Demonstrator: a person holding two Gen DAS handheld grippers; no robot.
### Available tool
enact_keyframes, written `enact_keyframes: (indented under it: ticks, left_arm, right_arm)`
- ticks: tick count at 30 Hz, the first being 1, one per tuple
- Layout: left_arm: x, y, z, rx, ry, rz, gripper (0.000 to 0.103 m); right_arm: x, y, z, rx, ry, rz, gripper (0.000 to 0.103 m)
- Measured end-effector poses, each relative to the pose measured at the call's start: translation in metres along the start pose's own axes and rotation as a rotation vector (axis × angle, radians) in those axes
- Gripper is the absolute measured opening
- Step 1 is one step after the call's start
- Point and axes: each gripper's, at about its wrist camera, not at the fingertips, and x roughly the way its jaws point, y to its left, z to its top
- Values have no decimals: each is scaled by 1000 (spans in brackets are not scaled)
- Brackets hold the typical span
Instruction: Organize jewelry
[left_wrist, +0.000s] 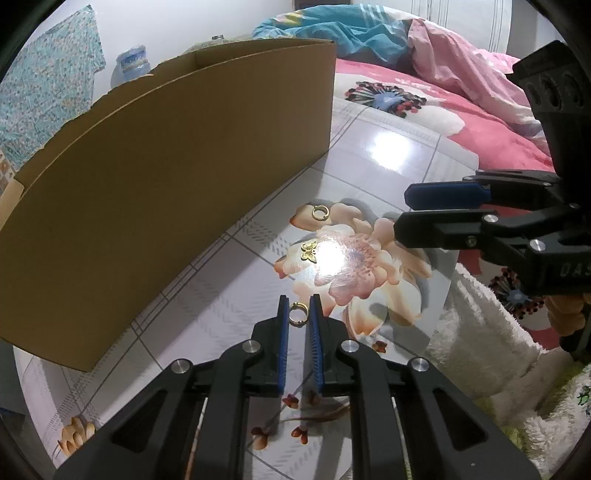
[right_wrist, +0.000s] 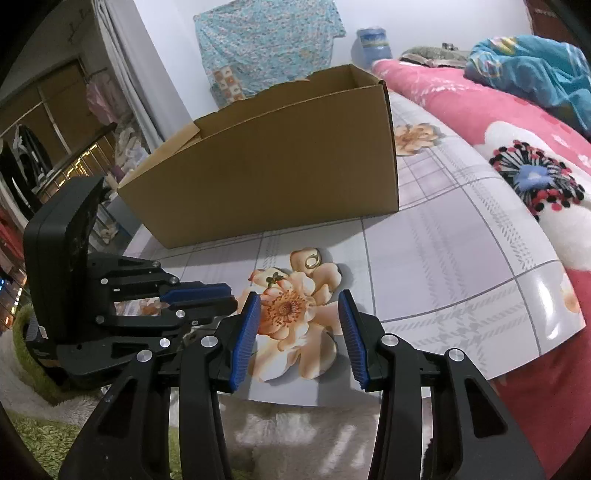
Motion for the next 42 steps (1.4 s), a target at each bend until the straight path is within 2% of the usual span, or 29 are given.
enact_keyframes:
  ticks: [7, 14, 23, 31, 39, 42]
  left_arm:
    - [-9, 5, 0, -21, -26, -3, 11]
    - [-16, 11, 1, -43, -48, -8, 11]
    - [-15, 16, 2, -58, -53, -16, 11]
    - [-13, 20, 2, -66, -52, -22, 11]
    - [-12, 21, 4, -68, -54, -23, 11]
    - [-12, 22, 3, -69, -58, -21, 11]
  right_arm:
    - [5, 3, 5, -19, -6, -25, 40]
    - [23, 15, 15, -124, -11, -66, 35]
    - [55, 9, 24, -208, 34, -90, 19]
    - [60, 12, 25, -297, 27, -131, 9]
    - [58, 8, 26, -282, 23, -128, 6]
    - [55, 9, 24, -278, 24, -127, 0]
